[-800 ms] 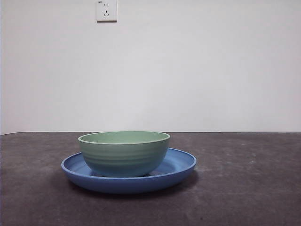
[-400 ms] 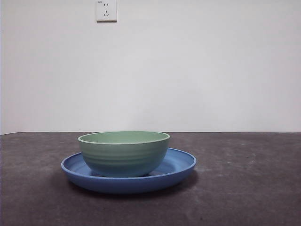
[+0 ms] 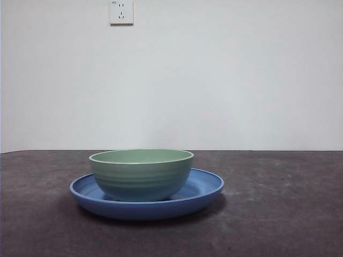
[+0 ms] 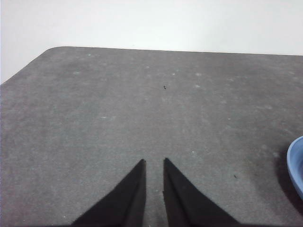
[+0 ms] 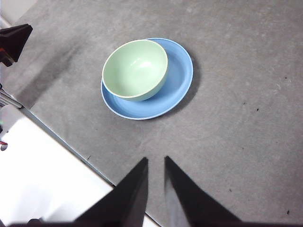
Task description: Place the green bowl on the blue plate
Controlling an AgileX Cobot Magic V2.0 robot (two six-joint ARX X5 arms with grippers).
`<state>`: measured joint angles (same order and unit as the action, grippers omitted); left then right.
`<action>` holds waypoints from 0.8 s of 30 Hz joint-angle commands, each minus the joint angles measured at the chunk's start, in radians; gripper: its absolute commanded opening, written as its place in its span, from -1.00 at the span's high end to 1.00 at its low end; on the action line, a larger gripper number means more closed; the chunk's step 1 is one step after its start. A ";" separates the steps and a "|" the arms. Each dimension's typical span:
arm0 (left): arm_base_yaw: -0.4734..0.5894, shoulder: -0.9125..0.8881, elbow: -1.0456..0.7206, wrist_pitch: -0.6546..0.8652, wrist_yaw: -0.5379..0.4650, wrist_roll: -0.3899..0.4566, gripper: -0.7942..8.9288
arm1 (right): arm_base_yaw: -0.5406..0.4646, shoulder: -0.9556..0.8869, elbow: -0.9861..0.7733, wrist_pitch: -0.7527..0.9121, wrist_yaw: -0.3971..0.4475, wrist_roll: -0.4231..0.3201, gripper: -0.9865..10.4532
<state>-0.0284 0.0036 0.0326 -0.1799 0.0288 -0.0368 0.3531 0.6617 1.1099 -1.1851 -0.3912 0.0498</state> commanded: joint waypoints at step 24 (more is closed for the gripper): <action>0.002 0.000 -0.021 -0.004 -0.002 -0.002 0.71 | -0.095 -0.072 -0.058 0.100 -0.002 -0.068 0.74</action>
<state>-0.0284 0.0036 0.0326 -0.1799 0.0288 -0.0364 0.2691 0.6044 1.0615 -1.1076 -0.3923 0.0307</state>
